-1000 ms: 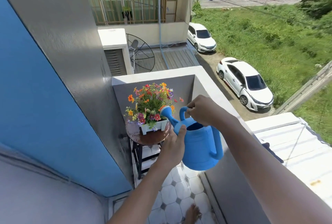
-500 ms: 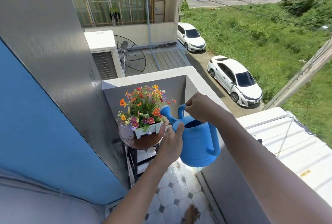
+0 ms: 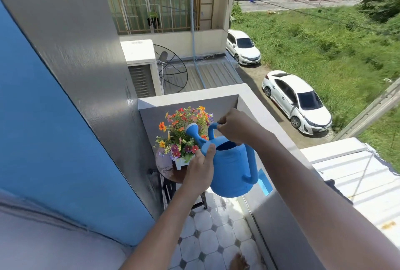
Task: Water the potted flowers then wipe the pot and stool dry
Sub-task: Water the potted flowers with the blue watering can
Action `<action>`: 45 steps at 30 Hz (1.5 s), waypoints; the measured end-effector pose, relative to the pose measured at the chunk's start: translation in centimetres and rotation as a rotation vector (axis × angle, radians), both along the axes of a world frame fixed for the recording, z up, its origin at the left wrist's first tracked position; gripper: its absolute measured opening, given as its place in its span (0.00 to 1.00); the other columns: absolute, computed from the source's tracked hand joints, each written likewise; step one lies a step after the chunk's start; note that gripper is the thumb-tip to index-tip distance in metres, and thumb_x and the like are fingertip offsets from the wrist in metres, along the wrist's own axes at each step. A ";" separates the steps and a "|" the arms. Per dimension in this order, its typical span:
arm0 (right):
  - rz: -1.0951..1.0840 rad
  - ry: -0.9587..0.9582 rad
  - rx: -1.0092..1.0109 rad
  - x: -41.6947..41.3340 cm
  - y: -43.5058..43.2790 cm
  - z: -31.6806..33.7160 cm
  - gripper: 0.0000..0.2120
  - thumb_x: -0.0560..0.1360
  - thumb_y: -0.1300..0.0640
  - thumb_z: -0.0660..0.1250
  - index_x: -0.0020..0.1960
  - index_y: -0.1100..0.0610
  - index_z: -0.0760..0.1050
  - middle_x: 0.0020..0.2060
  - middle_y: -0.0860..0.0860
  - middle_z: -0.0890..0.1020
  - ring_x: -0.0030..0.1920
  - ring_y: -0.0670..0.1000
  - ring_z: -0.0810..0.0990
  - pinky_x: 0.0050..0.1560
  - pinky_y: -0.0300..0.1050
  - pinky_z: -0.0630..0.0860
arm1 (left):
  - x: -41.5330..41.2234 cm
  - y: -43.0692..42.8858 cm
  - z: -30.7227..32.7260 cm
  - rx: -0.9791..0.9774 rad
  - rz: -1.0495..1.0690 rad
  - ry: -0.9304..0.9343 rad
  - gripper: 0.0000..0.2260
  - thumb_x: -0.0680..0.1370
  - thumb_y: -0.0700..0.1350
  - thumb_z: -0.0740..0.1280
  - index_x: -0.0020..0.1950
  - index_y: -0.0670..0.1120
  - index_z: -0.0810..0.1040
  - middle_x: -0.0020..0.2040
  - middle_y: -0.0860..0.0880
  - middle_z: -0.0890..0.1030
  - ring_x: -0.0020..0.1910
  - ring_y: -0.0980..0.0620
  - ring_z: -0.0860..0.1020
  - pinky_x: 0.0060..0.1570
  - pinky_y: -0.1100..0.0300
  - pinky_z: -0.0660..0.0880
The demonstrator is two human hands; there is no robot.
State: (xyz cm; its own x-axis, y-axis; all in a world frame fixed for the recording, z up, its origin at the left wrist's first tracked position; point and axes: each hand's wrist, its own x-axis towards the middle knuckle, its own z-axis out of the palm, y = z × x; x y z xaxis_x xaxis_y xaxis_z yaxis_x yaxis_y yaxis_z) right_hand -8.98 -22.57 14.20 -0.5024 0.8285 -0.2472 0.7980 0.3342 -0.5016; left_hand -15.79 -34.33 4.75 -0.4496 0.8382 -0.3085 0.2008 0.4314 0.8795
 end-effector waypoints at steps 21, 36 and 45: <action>0.059 0.016 -0.039 -3.2 0.8 -0.5 0.13 0.80 0.62 0.61 0.55 0.64 0.83 0.32 0.56 0.79 0.25 0.51 0.73 0.26 0.40 0.72 | -2.5 0.0 -0.9 -0.035 0.055 0.045 0.31 0.76 0.71 0.44 0.63 0.50 0.66 0.55 0.46 0.76 0.54 0.48 0.76 0.56 0.43 0.74; -0.137 0.047 -0.027 0.6 4.9 -1.1 0.15 0.76 0.64 0.60 0.56 0.70 0.81 0.44 0.67 0.84 0.31 0.57 0.75 0.31 0.48 0.73 | -0.2 5.2 -0.9 -0.006 -0.093 0.034 0.31 0.79 0.68 0.46 0.65 0.45 0.67 0.54 0.46 0.75 0.50 0.51 0.74 0.44 0.55 0.66; -0.133 0.032 -0.022 0.1 5.2 -1.5 0.15 0.76 0.64 0.62 0.57 0.71 0.79 0.44 0.68 0.84 0.31 0.57 0.72 0.31 0.48 0.70 | -0.9 5.5 -1.2 0.020 -0.092 0.060 0.31 0.79 0.67 0.46 0.69 0.46 0.66 0.51 0.50 0.75 0.49 0.53 0.75 0.46 0.54 0.68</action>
